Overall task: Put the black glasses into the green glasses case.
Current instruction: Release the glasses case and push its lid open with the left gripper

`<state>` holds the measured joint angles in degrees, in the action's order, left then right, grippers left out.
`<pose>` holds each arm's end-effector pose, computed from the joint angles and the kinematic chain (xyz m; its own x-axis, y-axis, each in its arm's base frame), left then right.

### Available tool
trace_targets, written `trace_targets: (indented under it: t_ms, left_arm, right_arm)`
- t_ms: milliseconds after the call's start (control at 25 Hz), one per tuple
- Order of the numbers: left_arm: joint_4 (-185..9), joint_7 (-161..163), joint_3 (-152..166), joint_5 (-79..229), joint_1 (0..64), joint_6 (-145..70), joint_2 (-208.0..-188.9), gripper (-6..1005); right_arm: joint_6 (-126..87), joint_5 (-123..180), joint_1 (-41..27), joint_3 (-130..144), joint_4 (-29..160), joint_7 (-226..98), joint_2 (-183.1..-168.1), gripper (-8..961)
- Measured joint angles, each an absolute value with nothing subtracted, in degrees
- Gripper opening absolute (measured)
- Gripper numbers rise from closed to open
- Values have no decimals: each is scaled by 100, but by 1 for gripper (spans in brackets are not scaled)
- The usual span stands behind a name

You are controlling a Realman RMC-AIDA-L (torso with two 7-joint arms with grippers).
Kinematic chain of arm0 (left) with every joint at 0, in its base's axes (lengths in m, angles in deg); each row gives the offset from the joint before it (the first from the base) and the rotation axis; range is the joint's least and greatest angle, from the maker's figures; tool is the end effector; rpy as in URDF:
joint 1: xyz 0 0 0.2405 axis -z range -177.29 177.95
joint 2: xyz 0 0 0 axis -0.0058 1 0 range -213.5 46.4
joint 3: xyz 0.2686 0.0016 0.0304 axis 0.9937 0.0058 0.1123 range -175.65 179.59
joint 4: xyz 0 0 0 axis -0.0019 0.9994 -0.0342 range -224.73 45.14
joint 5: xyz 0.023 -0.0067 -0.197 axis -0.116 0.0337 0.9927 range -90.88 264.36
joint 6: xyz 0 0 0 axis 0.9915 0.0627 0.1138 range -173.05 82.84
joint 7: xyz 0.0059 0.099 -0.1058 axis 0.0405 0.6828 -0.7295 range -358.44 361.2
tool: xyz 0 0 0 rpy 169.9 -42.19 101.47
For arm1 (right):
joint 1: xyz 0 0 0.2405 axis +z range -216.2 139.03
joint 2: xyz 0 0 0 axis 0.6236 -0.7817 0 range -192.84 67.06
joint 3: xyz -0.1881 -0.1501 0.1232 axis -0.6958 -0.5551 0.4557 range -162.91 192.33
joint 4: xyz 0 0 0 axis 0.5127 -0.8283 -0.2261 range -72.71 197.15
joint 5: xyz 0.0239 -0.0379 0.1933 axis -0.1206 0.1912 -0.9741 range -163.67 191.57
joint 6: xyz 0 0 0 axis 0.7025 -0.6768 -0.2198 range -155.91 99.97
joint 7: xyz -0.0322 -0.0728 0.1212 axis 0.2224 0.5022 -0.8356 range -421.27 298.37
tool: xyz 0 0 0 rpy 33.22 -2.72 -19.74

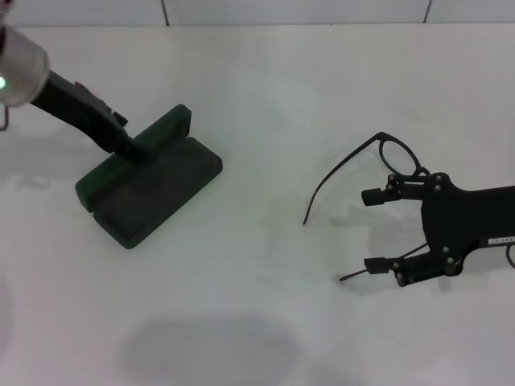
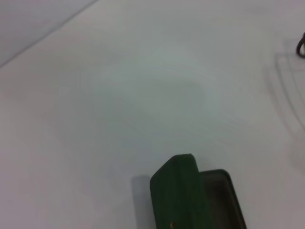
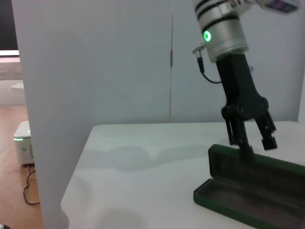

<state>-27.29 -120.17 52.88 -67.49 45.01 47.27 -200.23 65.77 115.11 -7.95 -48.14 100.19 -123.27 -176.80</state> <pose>-0.2201 0.3942 0.0458 0.7969 0.5840 -0.1546 0.4921 -0.7760 -0.3946 0.2386 0.3140 -0.0127 0.9065 0.0524 -0.4189 0.0178 -0.9961 -0.0860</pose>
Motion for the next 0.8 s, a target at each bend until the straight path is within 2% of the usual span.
trace_targets:
  t_ms: [680,800]
  left_arm:
    - [-2995,-12013,5597,-6854,4537,4416,-20031,833]
    - [-2994,-11993,5606,-6864,4537,4402,-20044,623]
  right_arm:
    - [6550,11574,-833,-4822,10019,-12350,-17688,869]
    - [6537,11574,-847,-4821,10018,-12350,-17688,869]
